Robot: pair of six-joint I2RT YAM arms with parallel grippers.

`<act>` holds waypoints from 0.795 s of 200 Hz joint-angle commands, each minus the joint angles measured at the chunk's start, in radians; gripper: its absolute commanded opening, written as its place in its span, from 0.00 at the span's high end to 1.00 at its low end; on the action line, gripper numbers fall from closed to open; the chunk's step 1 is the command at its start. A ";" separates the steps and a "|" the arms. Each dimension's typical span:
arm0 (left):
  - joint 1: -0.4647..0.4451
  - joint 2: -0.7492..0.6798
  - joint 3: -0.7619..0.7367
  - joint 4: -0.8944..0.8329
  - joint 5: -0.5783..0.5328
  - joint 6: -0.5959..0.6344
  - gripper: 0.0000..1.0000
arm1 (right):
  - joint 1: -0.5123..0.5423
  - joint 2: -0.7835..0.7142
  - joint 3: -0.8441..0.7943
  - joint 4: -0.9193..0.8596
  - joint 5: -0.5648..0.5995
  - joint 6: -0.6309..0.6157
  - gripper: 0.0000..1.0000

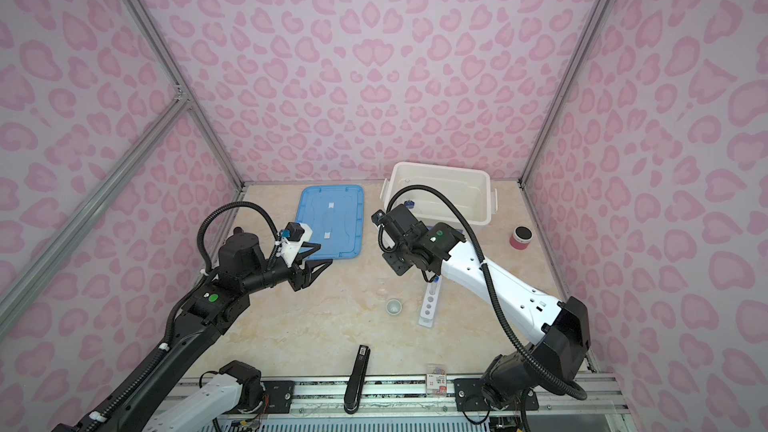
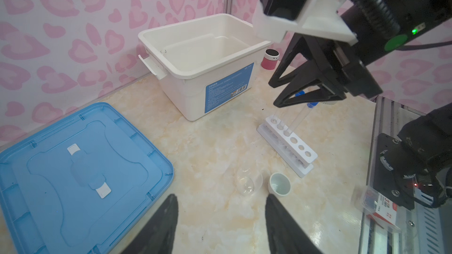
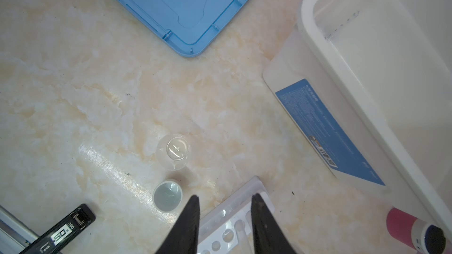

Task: Organize the chemistry lab equipment
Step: 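Raise the open right gripper out of the bin toward the small clear beaker, then lower the right gripper around the rim of the small clear glass beaker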

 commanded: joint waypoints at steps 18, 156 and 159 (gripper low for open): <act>0.001 0.014 -0.003 0.033 0.028 -0.006 0.41 | 0.048 0.043 -0.053 0.069 -0.062 0.086 0.61; -0.008 0.065 -0.011 0.021 0.042 0.008 0.41 | 0.005 0.235 -0.110 0.130 -0.123 0.103 0.59; -0.008 0.064 -0.011 0.022 0.042 0.009 0.41 | 0.002 0.237 -0.116 0.134 -0.130 0.105 0.59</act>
